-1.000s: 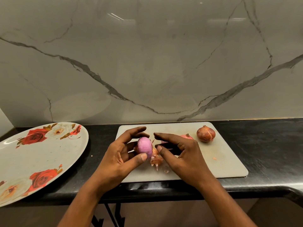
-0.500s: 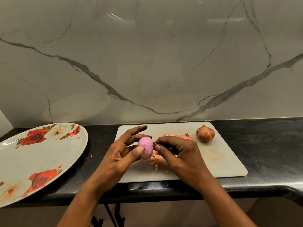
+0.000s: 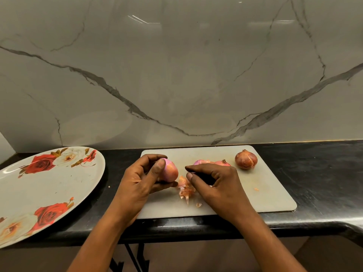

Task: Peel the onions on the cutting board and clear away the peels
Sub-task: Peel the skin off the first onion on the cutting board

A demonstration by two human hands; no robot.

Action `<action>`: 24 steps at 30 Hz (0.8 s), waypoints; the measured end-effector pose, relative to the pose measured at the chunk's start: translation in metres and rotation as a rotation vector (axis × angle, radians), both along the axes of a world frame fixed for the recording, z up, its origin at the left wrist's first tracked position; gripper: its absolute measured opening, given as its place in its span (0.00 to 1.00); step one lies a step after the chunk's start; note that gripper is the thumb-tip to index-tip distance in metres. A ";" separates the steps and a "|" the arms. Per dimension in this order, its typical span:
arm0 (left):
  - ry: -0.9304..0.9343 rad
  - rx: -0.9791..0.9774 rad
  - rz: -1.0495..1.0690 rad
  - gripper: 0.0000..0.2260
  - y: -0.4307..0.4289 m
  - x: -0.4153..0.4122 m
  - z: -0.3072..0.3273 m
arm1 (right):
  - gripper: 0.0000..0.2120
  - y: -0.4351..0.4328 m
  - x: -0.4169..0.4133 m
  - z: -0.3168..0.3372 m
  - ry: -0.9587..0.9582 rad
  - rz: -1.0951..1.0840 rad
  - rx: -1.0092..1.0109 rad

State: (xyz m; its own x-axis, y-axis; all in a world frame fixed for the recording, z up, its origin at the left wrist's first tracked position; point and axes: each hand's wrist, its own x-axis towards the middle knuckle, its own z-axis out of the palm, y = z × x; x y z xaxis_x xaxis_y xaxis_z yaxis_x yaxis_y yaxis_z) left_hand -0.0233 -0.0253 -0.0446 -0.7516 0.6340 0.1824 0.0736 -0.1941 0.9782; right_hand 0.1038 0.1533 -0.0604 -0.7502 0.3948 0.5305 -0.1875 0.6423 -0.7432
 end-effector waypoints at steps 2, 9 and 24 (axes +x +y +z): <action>0.026 -0.031 0.033 0.13 0.001 0.001 0.001 | 0.11 -0.001 0.000 0.001 -0.008 0.008 0.004; 0.071 -0.115 0.086 0.15 0.002 -0.001 0.001 | 0.19 -0.005 0.003 0.005 -0.038 0.155 -0.005; 0.260 -0.122 -0.023 0.19 -0.004 0.004 -0.001 | 0.14 -0.002 0.001 0.007 0.010 0.113 0.008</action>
